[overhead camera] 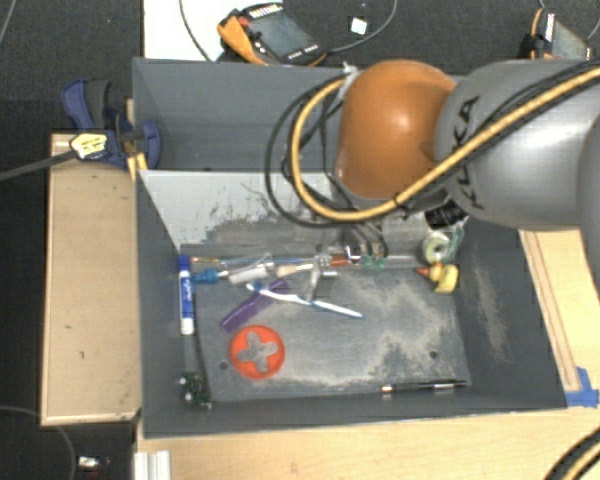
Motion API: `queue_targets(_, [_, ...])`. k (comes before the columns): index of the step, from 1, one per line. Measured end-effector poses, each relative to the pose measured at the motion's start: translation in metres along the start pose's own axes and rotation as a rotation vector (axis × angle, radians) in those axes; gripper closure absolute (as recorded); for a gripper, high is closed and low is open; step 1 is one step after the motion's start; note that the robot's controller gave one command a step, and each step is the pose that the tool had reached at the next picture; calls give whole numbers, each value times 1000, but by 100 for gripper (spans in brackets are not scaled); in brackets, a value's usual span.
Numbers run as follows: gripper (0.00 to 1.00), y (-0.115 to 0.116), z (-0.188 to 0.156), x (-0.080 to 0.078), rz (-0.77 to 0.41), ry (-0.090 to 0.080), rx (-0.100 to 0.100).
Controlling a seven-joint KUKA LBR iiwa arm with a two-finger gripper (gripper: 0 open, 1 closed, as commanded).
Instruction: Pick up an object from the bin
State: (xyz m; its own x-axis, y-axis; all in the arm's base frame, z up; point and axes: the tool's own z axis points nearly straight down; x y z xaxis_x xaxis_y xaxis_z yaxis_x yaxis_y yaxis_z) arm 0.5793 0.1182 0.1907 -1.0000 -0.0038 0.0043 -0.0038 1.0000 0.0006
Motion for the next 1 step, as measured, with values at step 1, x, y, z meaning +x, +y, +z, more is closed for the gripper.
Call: queue_targets(1, [0,-1,-4,-2,5,-8,-1])
